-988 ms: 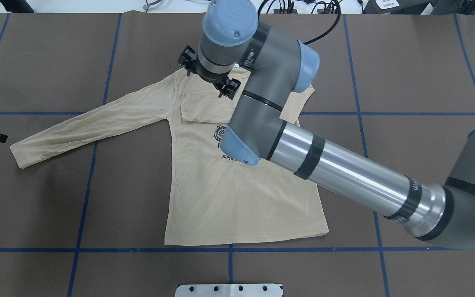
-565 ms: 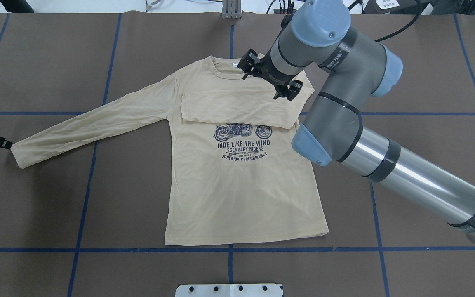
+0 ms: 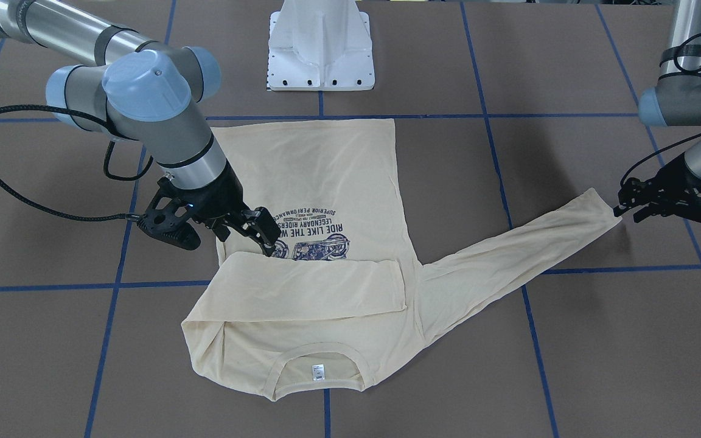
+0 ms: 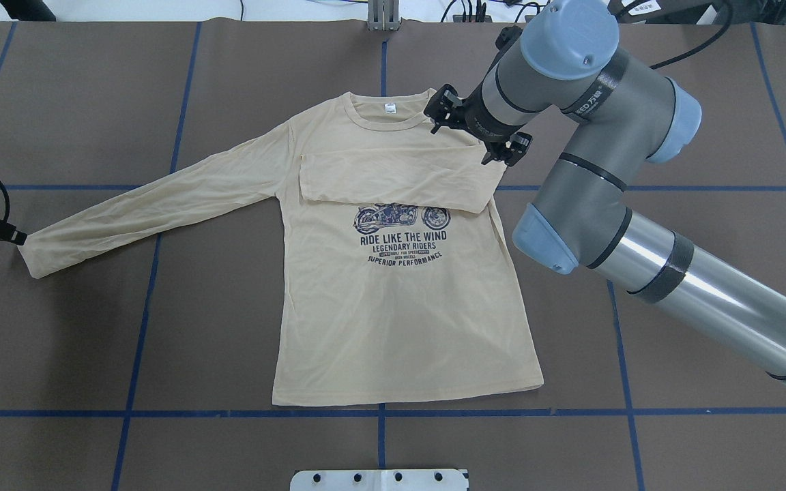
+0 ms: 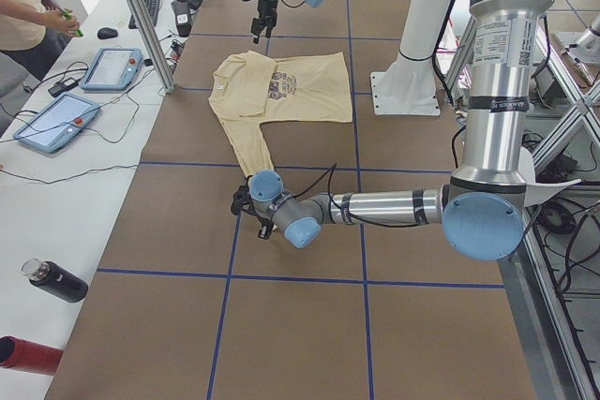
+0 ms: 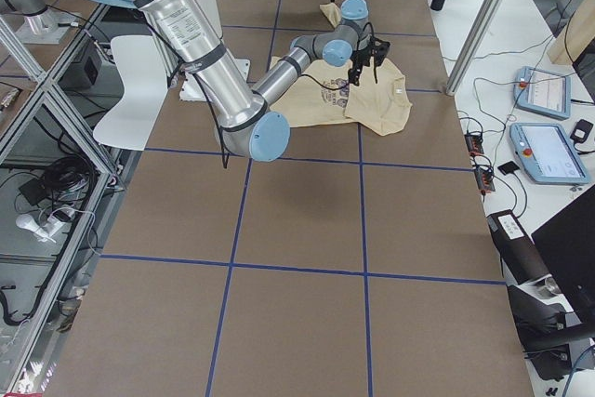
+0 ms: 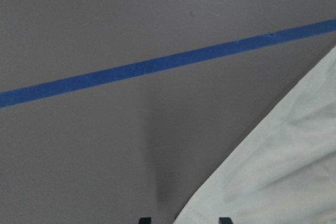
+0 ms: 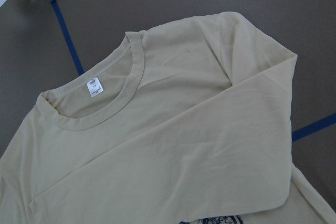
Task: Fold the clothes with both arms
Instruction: 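Release the sleeve near the collar and lift the right gripper away, then grasp the other sleeve cuff with the left gripper while the right gripper withdraws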
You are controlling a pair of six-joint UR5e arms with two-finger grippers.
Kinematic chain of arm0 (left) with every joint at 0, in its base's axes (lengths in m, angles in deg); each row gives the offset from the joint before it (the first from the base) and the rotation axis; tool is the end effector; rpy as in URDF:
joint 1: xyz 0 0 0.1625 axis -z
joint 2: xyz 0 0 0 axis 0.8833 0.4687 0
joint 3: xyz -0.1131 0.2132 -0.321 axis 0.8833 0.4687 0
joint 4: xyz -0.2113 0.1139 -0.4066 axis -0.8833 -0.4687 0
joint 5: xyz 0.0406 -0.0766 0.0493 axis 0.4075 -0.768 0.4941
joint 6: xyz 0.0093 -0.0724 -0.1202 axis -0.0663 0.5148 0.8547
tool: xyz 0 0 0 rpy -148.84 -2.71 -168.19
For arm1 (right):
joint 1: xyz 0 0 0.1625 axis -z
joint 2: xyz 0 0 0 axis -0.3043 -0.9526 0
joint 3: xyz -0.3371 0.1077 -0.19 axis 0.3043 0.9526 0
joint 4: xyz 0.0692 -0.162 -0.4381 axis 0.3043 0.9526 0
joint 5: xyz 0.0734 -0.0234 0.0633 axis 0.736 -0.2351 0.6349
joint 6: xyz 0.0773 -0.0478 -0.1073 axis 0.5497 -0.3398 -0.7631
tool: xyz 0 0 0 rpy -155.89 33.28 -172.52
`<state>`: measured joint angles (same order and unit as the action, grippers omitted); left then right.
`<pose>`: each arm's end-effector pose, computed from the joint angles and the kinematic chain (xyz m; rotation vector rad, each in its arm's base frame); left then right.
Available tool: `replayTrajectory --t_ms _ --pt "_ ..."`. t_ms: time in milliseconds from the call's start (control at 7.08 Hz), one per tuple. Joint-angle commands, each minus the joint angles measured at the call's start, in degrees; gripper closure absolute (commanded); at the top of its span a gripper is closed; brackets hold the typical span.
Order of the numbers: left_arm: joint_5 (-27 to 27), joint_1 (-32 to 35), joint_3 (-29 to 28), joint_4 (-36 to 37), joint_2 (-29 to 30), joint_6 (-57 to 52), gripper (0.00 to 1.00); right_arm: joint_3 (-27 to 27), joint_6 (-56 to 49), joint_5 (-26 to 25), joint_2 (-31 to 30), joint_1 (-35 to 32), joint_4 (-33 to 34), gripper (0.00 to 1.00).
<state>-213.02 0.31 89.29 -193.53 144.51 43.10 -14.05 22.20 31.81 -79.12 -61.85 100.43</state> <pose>0.2449 -0.5461 0.6626 0.1912 0.9429 0.2039 -0.4947 -0.5896 0.1808 -0.0019 -1.0102 0.5349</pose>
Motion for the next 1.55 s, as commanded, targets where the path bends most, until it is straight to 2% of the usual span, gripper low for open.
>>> replayTrajectory --t_ms 0,282,424,565,706,847,988,1130,1271,1412 --pt "0.0 -1.5 -0.1 0.1 0.2 0.2 0.47 -0.2 0.0 -0.1 -0.8 -0.1 0.0 0.01" --pt "0.0 -2.0 -0.8 0.1 0.6 0.2 0.47 -0.2 0.1 -0.2 -1.0 -0.2 0.0 0.01" --pt "0.0 -2.0 -1.0 0.1 0.6 0.1 0.51 -0.2 0.1 -0.3 -1.1 -0.1 0.0 0.01" --pt "0.0 -2.0 -1.2 0.1 0.6 0.1 0.73 -0.2 0.1 -0.2 -1.1 -0.1 0.0 0.01" --pt "0.0 -2.0 -0.9 0.6 0.7 0.2 1.00 -0.2 0.1 -0.2 -1.1 -0.1 0.0 0.01" --pt "-1.0 -2.0 -0.4 0.6 0.7 0.3 1.00 -0.1 0.1 -0.1 -1.2 -0.4 0.0 0.01" --pt "-5.1 -1.9 0.2 0.6 0.8 0.3 1.00 -0.2 0.1 0.5 -1.7 -1.4 -0.1 0.01" --pt "-8.2 -1.7 4.2 1.3 0.7 1.4 1.00 -1.7 0.0 1.2 -3.8 -2.7 -0.2 0.01" --pt "-8.7 -1.7 9.4 4.6 3.3 8.8 1.00 -2.7 -0.8 3.7 -7.9 -5.3 -0.8 0.01" --pt "-9.0 -1.9 12.2 5.0 6.8 16.3 1.00 -2.8 -8.2 7.0 -10.3 -8.8 -0.9 0.01"
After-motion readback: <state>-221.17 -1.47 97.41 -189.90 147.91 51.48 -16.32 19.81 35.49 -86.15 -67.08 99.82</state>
